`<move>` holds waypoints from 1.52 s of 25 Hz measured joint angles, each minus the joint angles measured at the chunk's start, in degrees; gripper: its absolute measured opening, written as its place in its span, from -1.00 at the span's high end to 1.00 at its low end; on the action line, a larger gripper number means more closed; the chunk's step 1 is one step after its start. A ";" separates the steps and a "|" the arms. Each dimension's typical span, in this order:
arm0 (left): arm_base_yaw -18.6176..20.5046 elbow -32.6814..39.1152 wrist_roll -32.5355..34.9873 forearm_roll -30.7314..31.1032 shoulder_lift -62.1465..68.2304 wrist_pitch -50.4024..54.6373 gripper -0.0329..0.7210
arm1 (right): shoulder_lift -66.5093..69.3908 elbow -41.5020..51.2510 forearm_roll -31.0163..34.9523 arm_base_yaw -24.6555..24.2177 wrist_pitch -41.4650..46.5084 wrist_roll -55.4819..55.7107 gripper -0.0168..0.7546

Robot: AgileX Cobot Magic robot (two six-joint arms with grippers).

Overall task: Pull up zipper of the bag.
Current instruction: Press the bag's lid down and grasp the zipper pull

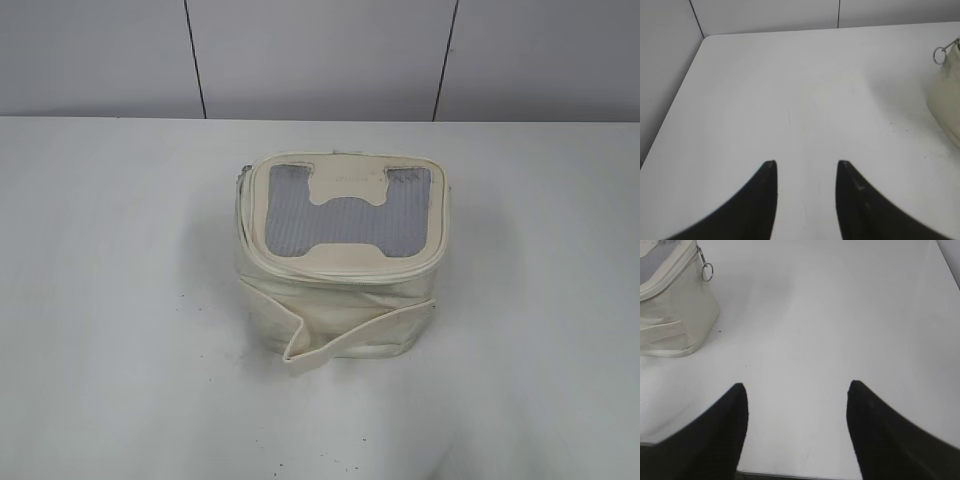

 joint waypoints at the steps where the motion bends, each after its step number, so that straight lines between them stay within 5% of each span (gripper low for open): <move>1: 0.00 0.00 0.00 0.00 0.00 0.00 0.10 | 0.00 0.00 0.00 0.00 0.00 0.00 -0.32; 38: 0.00 0.00 0.00 0.00 0.00 0.00 0.10 | 0.00 0.00 0.00 0.00 0.00 0.00 -0.32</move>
